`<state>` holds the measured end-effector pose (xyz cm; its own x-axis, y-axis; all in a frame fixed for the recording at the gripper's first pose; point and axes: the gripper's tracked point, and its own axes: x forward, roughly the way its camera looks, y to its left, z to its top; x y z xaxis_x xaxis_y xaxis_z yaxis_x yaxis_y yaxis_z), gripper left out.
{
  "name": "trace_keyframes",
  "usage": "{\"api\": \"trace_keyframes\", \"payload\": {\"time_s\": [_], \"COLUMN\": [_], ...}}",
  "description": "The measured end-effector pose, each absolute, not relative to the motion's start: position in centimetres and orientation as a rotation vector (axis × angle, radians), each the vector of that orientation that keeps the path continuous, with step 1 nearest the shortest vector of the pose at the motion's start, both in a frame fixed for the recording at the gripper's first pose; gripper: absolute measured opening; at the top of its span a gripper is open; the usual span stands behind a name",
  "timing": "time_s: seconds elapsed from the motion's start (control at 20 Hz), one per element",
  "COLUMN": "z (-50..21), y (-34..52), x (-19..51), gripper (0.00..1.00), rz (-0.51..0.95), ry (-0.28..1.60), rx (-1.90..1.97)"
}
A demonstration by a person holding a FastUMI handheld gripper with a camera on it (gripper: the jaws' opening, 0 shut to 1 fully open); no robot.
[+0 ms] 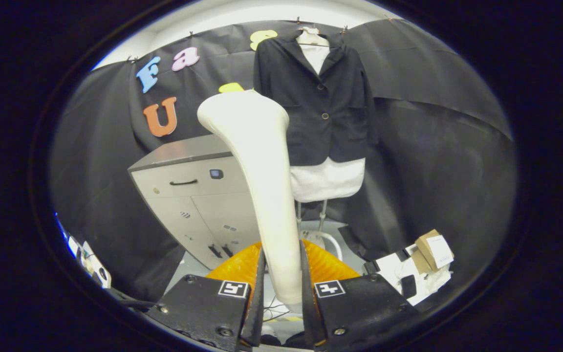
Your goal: Iron the clothes twice with a garment steamer, once on the left side and once on the right side.
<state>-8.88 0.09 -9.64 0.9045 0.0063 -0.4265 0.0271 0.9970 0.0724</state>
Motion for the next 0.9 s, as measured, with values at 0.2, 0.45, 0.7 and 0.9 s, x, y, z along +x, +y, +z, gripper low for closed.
{"api": "trace_keyframes", "payload": {"time_s": [0.2,0.45,0.7,0.9], "z": [-10.5,-10.3,-9.8,-9.8], "y": [1.6,2.1,2.2,2.2], "x": [-9.4,-9.3,-9.6,-9.9], "gripper": [0.36,0.36,0.36,0.36], "rz": [0.014,0.004,0.001,0.001], "ry": [0.465,0.464,0.454,0.455], "rx": [0.055,0.057,0.06,0.06]}}
